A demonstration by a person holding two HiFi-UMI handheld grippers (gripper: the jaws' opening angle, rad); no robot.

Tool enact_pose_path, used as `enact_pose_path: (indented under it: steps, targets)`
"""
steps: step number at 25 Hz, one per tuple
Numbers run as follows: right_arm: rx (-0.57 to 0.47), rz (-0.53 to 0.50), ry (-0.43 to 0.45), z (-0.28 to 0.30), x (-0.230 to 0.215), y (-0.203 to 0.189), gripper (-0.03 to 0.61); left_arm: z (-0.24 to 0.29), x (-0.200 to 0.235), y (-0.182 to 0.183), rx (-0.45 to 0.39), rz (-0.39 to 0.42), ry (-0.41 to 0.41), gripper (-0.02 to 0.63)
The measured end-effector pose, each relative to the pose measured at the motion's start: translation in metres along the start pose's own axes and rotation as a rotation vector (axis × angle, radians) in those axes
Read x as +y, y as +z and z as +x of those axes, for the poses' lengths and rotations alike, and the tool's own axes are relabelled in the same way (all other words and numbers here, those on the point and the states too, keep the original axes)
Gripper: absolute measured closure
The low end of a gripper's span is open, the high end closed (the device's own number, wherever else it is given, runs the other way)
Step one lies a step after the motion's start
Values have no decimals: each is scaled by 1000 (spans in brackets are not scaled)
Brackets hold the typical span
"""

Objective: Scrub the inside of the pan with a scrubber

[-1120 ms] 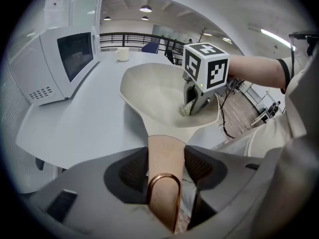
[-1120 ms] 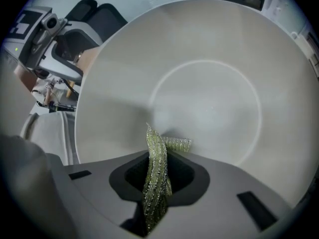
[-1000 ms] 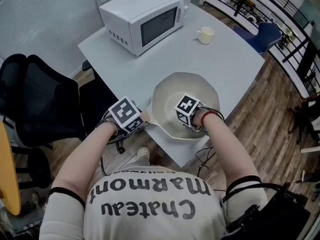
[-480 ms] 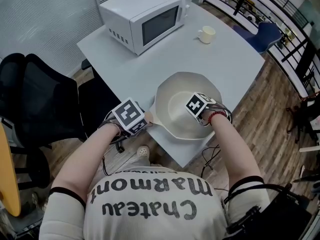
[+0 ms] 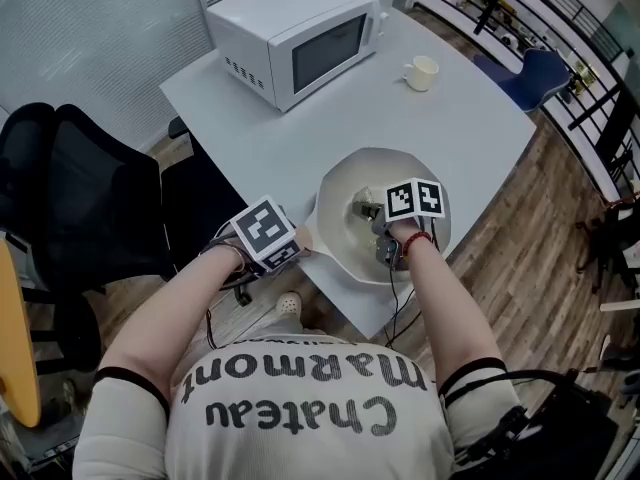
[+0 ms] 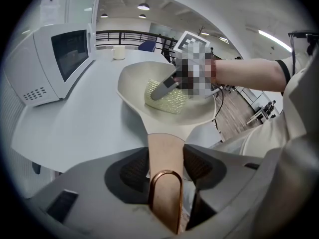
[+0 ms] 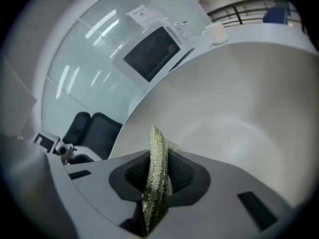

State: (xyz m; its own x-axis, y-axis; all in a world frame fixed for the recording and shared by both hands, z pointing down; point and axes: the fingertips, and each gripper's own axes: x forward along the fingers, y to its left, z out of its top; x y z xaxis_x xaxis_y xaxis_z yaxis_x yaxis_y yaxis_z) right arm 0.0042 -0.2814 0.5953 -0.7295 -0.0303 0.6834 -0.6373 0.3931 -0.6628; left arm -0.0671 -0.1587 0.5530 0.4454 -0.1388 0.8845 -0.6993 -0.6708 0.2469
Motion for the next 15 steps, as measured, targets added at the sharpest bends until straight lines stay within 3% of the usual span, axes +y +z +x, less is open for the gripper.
enact_pose_path:
  steps: [3,10,15]
  targets:
    - [-71,164,106,14,5,8,520,1,-1,-1,18,28,-9,385]
    - [-110,333,179,37,10,13,520,1,0,1,-5,40,-35,387]
    - [-51,346,242,41,27,2,518,1,2,0,-3,37,-30,390]
